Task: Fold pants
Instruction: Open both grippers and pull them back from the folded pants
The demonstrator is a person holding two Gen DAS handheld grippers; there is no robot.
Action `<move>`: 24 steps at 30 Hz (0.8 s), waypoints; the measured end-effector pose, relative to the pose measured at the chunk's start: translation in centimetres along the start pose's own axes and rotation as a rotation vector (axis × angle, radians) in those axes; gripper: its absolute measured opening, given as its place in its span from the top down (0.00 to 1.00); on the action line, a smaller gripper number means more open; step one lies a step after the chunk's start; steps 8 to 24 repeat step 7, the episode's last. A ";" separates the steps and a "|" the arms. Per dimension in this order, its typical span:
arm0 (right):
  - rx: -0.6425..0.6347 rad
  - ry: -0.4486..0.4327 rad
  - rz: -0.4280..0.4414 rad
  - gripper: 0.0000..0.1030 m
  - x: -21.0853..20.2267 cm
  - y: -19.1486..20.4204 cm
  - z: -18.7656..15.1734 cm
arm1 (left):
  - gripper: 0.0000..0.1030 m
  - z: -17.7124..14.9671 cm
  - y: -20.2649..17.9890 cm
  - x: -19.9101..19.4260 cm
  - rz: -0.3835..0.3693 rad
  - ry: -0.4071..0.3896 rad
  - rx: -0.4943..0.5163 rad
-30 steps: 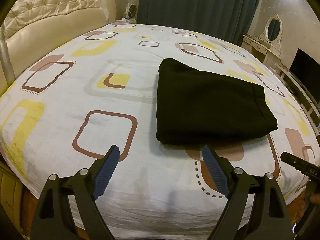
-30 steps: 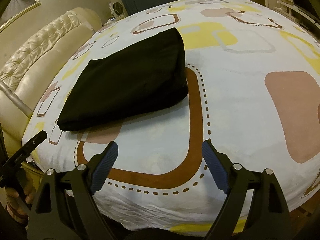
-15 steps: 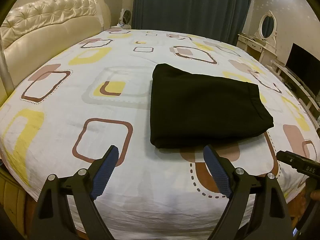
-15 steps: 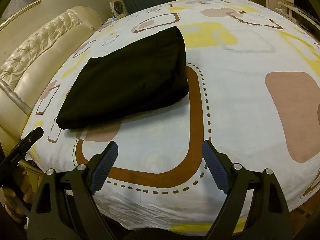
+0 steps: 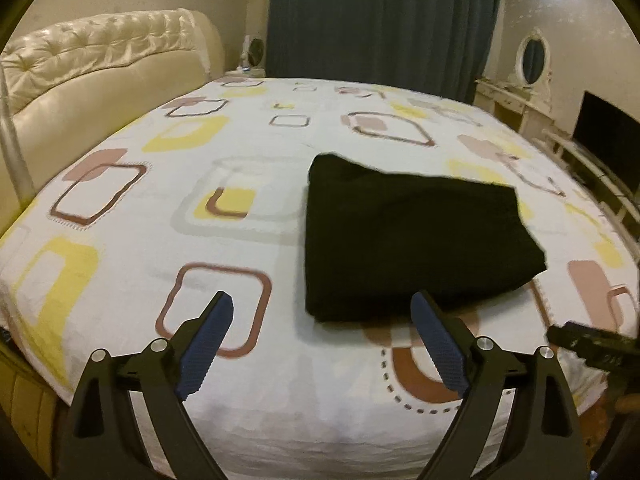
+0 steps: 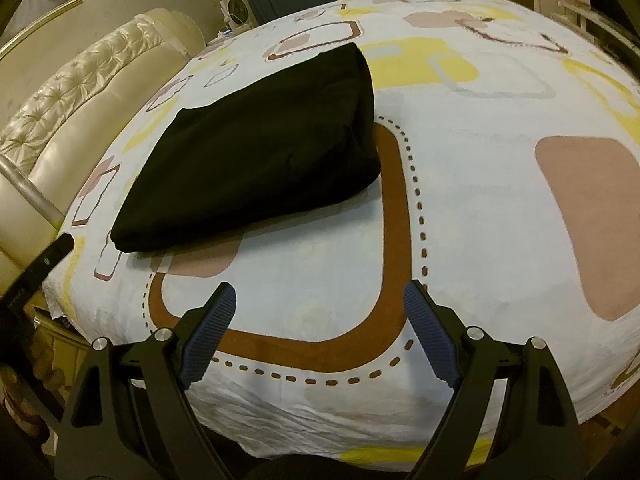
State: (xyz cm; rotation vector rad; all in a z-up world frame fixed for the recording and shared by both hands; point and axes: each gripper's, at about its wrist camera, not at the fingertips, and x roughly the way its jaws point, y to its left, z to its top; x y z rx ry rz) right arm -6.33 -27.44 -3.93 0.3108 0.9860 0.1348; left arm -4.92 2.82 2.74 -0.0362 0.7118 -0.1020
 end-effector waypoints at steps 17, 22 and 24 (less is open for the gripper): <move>0.019 -0.087 0.034 0.09 -0.9 -1.4 5.7 | 0.13 6.4 9.2 4.5 0.153 -0.020 -0.165; 0.019 -0.087 0.034 0.09 -0.9 -1.4 5.7 | 0.13 6.4 9.2 4.5 0.153 -0.020 -0.165; 0.019 -0.087 0.034 0.09 -0.9 -1.4 5.7 | 0.13 6.4 9.2 4.5 0.153 -0.020 -0.165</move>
